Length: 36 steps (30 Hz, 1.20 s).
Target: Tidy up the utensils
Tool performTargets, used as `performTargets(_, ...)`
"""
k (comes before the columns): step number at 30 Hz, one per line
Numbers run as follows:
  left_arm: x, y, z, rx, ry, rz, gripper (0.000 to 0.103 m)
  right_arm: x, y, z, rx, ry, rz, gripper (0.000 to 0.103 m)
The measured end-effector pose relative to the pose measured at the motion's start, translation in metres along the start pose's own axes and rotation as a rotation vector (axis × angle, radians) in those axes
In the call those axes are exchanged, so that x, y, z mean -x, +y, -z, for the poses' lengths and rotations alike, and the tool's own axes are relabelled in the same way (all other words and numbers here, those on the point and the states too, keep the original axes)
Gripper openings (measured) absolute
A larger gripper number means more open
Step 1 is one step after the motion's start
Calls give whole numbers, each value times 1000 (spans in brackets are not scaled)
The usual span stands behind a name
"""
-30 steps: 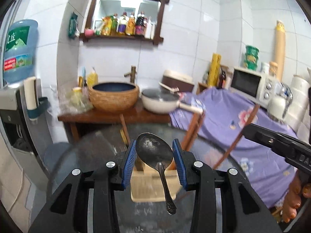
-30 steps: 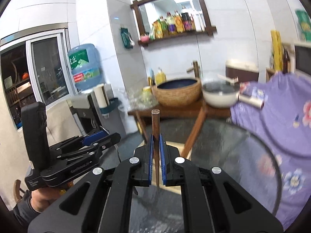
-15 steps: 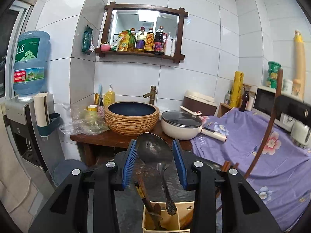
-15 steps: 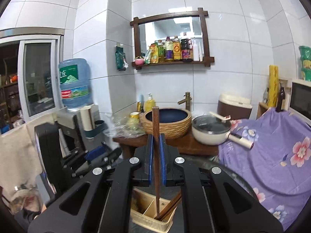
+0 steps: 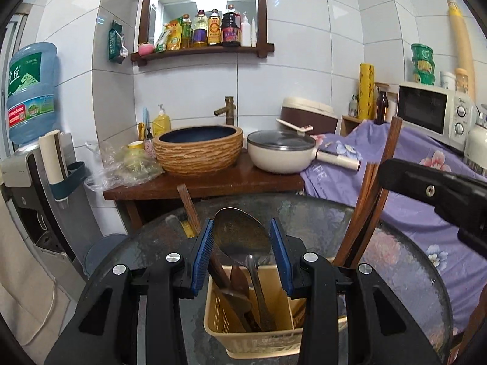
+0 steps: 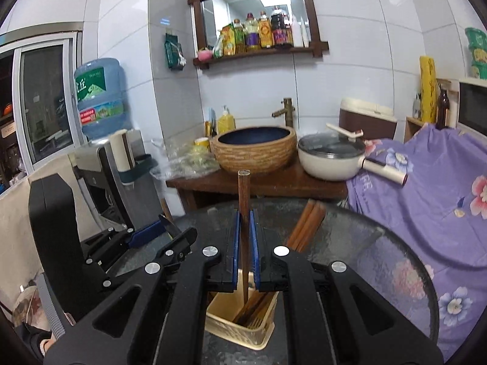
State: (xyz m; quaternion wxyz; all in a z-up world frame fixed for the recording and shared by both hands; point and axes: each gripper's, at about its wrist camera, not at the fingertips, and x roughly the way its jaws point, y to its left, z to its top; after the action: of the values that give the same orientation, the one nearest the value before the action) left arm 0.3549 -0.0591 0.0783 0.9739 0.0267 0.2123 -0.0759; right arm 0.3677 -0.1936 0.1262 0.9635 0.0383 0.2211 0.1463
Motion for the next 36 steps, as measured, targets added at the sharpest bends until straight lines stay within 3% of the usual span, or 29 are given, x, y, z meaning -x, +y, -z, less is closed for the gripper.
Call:
performTargets(9,-12,-1,21,-42,62,13,39,-11,-9,22,-9,29,8,8)
performTargets(13,-4,3,21,-37,42,8,60,-5,-13,21,-12,15,18,9)
performTargets(14,-1,5,21,-37,34,7,61,-1,-15,21,-16,11,15,10)
performTargets(16,11,8,21,-35,16,11,67,9,-17,23,-29,-4,2,20)
performTargets(18,24,10,23,-37,0,17,77,23,-19,26,-42,-31,-1,55)
performTargets(22,57,15,40,-33,-44,10,94,50,-15,45,-38,-42,-6,62)
performTargets(24,74,18,55,-34,-52,2,97,62,-13,59,-45,-44,-17,81)
performTargets(29,113,27,111,2,-47,-3,97,102,9,118,19,-67,-9,94)
performTargets(32,127,24,142,13,18,-3,97,123,22,159,29,-63,0,95)
performTargets(36,154,16,177,5,35,-40,97,152,31,206,-20,-54,-4,97)
